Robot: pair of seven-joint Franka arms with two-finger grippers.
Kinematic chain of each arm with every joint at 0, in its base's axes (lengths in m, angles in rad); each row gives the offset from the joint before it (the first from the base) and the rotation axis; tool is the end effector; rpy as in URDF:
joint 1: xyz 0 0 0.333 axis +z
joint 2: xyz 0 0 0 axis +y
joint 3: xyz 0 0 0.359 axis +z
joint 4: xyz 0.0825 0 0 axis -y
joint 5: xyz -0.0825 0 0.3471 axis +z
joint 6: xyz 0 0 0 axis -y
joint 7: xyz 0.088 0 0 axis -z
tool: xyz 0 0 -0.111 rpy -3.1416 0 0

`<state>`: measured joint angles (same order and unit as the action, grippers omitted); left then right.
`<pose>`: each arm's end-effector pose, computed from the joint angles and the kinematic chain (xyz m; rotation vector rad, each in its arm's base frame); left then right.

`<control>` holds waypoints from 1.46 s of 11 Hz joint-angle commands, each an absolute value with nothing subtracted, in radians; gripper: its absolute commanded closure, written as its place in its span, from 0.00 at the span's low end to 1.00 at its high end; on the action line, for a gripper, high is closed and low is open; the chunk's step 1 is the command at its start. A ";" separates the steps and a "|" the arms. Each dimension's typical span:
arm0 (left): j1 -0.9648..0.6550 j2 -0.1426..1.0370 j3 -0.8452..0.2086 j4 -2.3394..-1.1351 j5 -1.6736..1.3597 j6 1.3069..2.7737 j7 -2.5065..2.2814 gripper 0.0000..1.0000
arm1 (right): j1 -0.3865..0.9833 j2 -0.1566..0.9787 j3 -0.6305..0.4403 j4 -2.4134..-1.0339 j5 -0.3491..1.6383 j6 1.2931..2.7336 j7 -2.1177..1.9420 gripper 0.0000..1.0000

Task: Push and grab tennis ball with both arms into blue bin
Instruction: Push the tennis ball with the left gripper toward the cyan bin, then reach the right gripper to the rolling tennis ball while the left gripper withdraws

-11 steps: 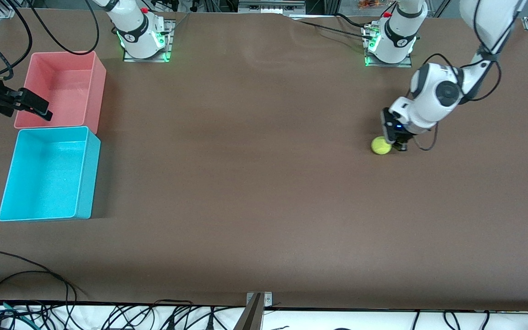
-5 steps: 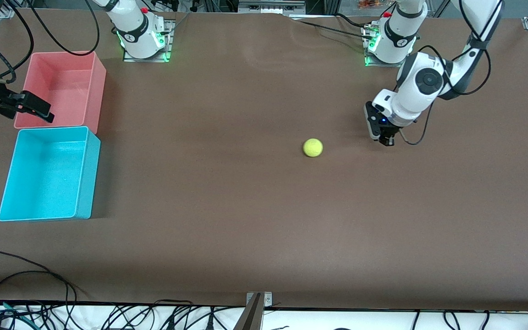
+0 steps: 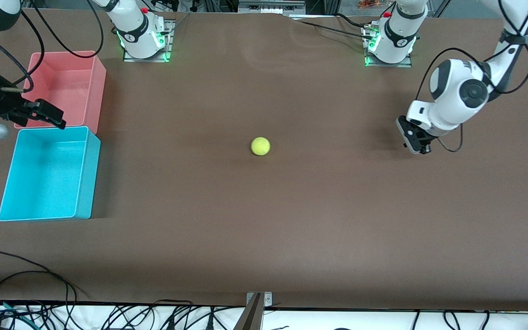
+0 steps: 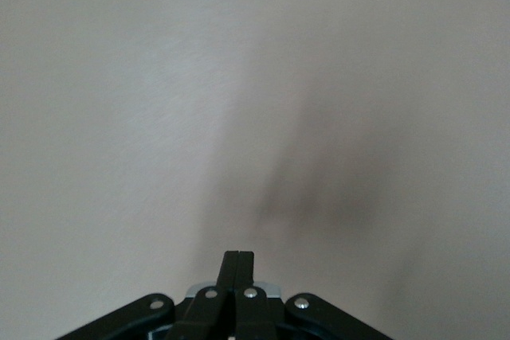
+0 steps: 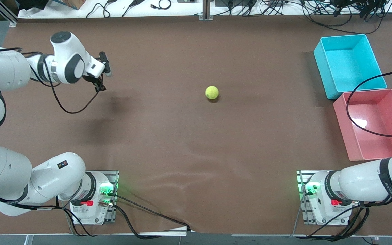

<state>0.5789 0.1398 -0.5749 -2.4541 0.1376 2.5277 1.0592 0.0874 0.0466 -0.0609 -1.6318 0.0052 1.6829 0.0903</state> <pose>0.4638 0.0016 0.3175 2.6058 -1.7194 -0.0539 0.5413 0.0157 0.6220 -3.1374 0.1009 -0.0070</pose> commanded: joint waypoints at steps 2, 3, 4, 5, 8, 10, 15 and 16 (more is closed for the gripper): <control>0.597 0.138 -0.584 -2.251 0.156 2.286 0.756 1.00 | 0.092 0.084 -0.063 -1.614 0.011 1.712 0.074 0.00; 0.595 0.143 -0.584 -2.232 0.156 2.281 0.654 1.00 | 0.100 0.092 -0.063 -1.612 0.011 1.713 0.078 0.00; 0.595 0.150 -0.586 -2.203 0.156 2.267 0.561 0.98 | 0.109 0.095 -0.063 -1.614 0.011 1.709 0.077 0.00; 0.594 0.164 -0.586 -2.163 0.156 2.240 0.485 0.93 | 0.132 0.097 -0.063 -1.614 0.008 1.704 0.077 0.00; 0.581 0.181 -0.592 -2.054 0.155 2.131 0.298 0.78 | 0.164 0.095 -0.063 -1.687 0.003 1.634 0.130 0.00; 0.580 0.187 -0.594 -2.005 0.150 2.097 0.264 0.29 | 0.164 0.089 -0.064 -1.800 0.005 1.629 0.130 0.00; 0.560 0.169 -0.583 -1.947 0.126 2.065 0.152 0.00 | 0.156 0.104 -0.071 -2.098 -0.012 1.833 0.138 0.00; 0.482 0.152 -0.527 -1.933 0.112 2.048 0.084 0.00 | 0.155 0.104 -0.072 -2.143 -0.059 1.873 0.138 0.00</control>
<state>0.5842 0.1670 -0.5916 -1.9864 0.1355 2.1091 0.2077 0.1590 0.1340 -0.0700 -2.0259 0.0011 1.7898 0.1226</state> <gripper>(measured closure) 0.141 0.000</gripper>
